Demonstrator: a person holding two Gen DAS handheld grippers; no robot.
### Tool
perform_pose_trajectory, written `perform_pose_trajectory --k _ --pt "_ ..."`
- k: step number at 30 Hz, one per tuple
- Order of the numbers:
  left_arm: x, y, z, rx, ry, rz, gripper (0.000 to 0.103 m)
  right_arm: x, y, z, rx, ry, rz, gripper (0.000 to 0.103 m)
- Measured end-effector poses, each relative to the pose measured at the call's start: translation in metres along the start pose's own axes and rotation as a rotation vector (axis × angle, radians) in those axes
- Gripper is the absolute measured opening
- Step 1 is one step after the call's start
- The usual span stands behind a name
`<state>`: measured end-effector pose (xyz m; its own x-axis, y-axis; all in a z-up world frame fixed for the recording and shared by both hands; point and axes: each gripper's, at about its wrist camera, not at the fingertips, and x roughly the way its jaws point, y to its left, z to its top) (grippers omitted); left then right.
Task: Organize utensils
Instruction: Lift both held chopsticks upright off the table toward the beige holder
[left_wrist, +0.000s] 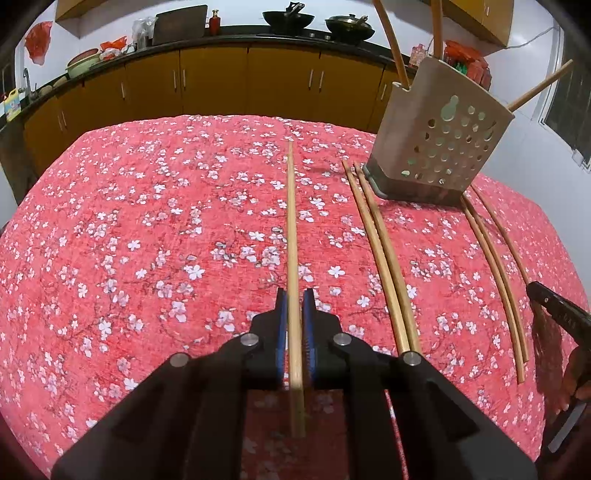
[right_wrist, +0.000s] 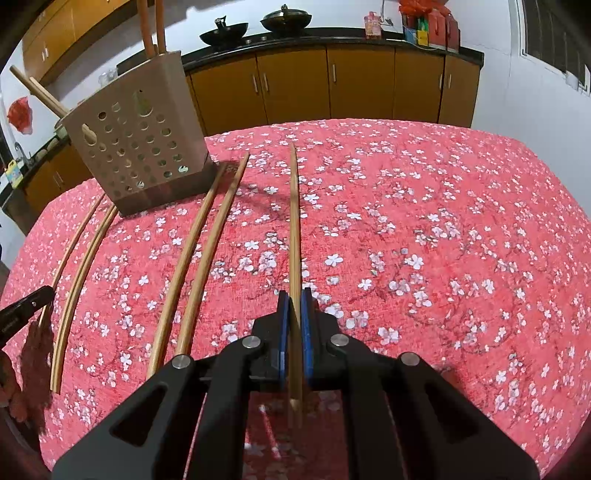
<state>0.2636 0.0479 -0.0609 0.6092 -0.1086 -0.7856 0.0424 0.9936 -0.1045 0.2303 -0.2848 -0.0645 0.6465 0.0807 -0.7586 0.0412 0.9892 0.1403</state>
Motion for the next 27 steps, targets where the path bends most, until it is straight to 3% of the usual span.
perform_pose_trajectory --k 27 --pt "-0.010 -0.007 -0.013 0.040 -0.002 0.025 0.011 -0.006 0.003 -0.006 -0.018 0.004 -0.006 0.008"
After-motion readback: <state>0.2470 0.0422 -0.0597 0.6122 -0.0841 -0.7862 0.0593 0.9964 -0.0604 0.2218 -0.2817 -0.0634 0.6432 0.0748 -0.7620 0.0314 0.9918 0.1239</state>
